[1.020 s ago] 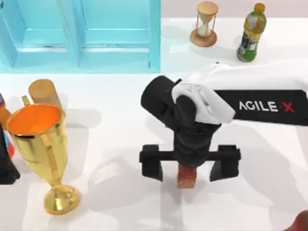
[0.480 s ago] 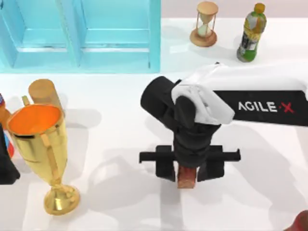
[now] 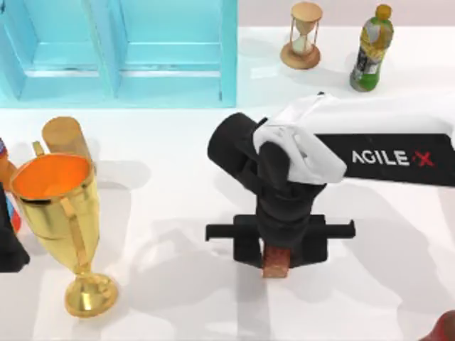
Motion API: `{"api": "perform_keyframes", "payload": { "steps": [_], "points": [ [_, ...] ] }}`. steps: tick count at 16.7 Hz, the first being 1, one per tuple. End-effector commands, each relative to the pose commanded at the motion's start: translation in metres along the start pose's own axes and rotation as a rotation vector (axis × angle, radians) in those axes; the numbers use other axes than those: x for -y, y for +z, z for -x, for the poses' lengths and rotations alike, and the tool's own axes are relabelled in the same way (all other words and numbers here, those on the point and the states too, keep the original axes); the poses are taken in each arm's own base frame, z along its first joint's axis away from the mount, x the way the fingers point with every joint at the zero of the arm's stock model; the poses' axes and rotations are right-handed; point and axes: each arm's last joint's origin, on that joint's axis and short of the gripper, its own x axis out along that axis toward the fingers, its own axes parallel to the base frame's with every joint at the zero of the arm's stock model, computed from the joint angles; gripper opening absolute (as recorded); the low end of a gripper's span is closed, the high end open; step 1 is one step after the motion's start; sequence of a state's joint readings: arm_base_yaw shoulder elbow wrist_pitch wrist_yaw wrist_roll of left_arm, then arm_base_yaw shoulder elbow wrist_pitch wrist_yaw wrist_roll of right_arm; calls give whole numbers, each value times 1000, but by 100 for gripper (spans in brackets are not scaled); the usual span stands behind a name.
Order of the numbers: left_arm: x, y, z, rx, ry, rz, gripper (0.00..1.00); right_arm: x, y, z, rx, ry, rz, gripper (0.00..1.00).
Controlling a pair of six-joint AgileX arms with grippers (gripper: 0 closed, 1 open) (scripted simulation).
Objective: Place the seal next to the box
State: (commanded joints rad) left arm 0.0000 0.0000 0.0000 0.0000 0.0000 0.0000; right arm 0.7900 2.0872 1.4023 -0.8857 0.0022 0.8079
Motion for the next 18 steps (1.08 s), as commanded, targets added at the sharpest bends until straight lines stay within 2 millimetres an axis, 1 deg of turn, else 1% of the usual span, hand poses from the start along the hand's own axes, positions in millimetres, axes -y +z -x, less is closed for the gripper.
{"api": "perform_keyframes", "payload": {
  "steps": [6,9,13,14,18],
  "points": [
    [0,0,0,0,0,0,100,0,1,2,3,2,-3,0],
    [0,0,0,0,0,0,100,0,2,19,3,2,-4,0],
    [0,0,0,0,0,0,100,1,1,47,-1,-2,-3,0],
    [0,0,0,0,0,0,100,1,1,51,2,1,-3,0],
    [0,0,0,0,0,0,100,1,1,49,-2,-2,-4,0]
  ]
}}
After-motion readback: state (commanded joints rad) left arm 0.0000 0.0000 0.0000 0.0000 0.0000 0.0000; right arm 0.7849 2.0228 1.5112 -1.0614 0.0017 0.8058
